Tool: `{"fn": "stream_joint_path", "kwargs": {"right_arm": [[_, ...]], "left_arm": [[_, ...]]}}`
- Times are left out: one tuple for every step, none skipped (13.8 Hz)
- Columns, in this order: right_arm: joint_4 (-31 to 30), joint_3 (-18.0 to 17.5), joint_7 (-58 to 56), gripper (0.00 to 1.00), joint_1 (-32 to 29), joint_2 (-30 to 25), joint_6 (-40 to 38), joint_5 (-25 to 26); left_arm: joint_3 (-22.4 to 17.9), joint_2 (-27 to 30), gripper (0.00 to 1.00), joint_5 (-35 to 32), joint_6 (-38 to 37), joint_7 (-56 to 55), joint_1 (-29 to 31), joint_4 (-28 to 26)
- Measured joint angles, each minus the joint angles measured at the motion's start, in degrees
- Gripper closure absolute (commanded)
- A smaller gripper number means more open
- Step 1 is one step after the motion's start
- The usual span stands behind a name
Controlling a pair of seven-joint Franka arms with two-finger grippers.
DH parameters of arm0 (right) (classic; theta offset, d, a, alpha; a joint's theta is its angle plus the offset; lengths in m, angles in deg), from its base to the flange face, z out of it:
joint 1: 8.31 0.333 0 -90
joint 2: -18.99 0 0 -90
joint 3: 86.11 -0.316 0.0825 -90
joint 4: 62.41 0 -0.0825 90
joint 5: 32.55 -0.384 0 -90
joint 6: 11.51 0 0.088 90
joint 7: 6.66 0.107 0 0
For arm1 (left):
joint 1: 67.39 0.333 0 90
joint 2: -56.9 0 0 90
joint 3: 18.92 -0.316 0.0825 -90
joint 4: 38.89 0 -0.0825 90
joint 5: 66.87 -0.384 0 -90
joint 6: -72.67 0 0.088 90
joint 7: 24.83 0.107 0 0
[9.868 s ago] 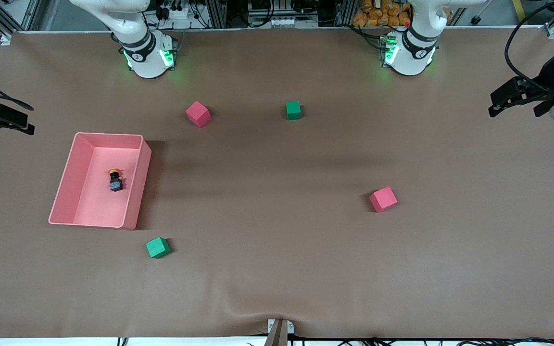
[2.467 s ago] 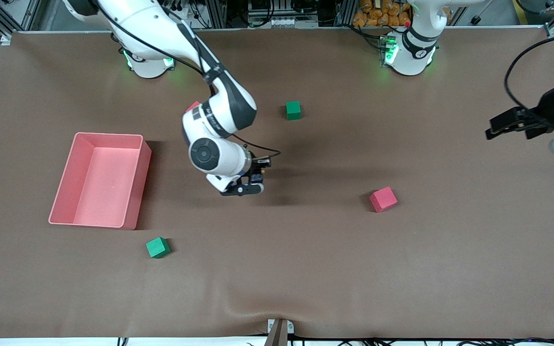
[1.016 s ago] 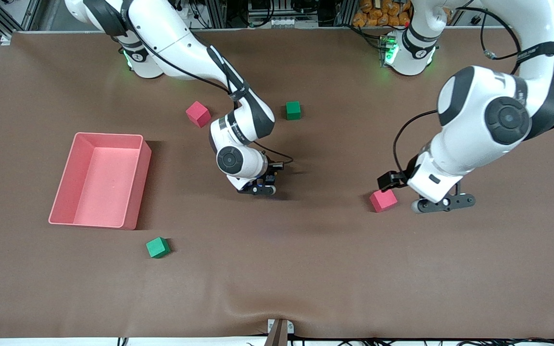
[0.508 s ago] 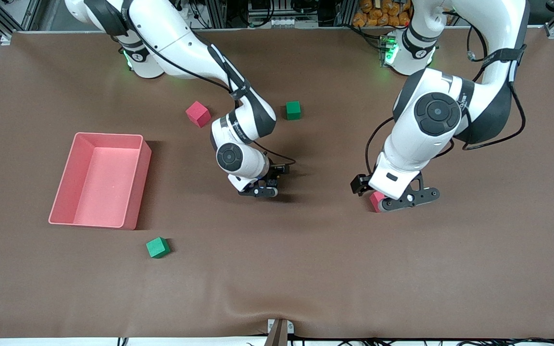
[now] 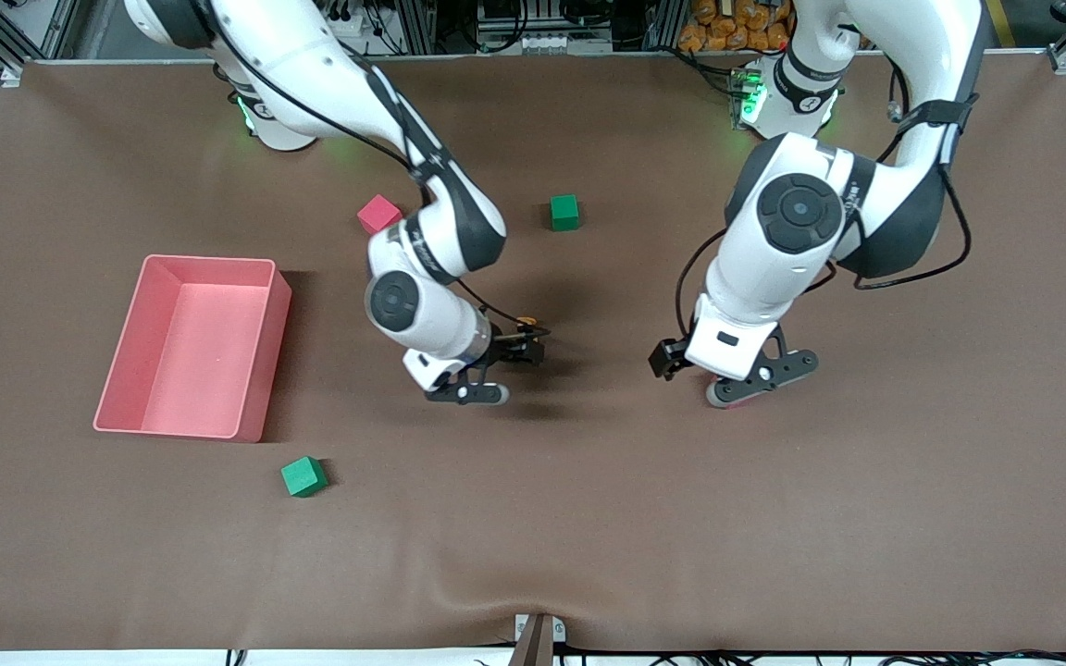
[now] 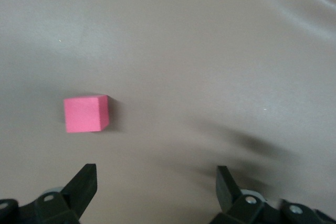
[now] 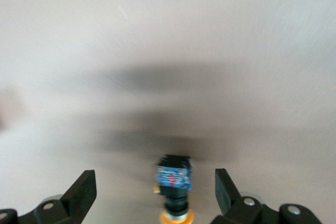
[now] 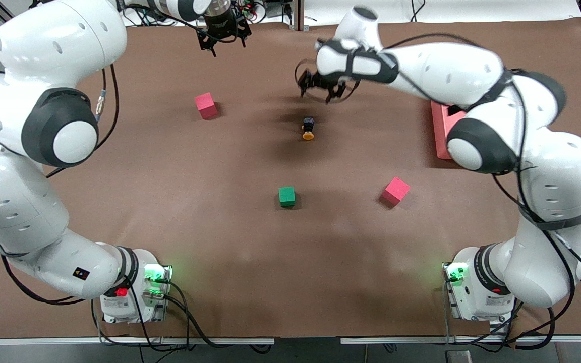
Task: Place and upright button with both arms
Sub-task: 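Carry the button to mid-table with the right gripper while the left gripper approaches, then set the button down, open the right gripper and withdraw it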
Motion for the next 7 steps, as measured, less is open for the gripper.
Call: {"fn": "stream_joint_path", "kwargs": {"right_arm": [[0.30, 0.13, -0.33, 0.00, -1.43, -3.26, -1.91, 0.42], [0.48, 0.23, -0.88, 0.00, -3.02, -6.62, -5.57, 1.86], [0.88, 0.26, -1.03, 0.00, -4.66, -9.82, -10.12, 4.94], [1.48, 0.27, -1.05, 0.00, -6.18, -12.71, -14.49, 8.32], [2.06, 0.27, -1.06, 0.00, -7.57, -15.31, -18.41, 11.25], [2.47, 0.26, -1.06, 0.00, -8.95, -17.57, -21.61, 13.30], [2.76, 0.25, -1.07, 0.00, -10.41, -19.46, -24.11, 14.43]], "left_arm": [[0.01, -0.07, 0.00, 0.00, 1.65, -0.93, -0.45, -0.53], [0.01, -0.14, 0.00, 0.00, 3.33, -1.43, -0.76, -1.08], [0.01, -0.23, 0.00, 0.00, 4.85, -1.49, -0.99, -1.58], [0.01, -0.39, 0.00, 0.00, 5.83, -1.49, -1.23, -1.90], [0.01, -0.63, 0.00, -0.01, 6.71, -1.49, -1.46, -2.02], [0.01, -0.94, 0.00, -0.04, 7.92, -1.49, -1.67, -2.05], [0.00, -1.33, 0.00, -0.11, 9.23, -1.49, -1.85, -2.07]]}}
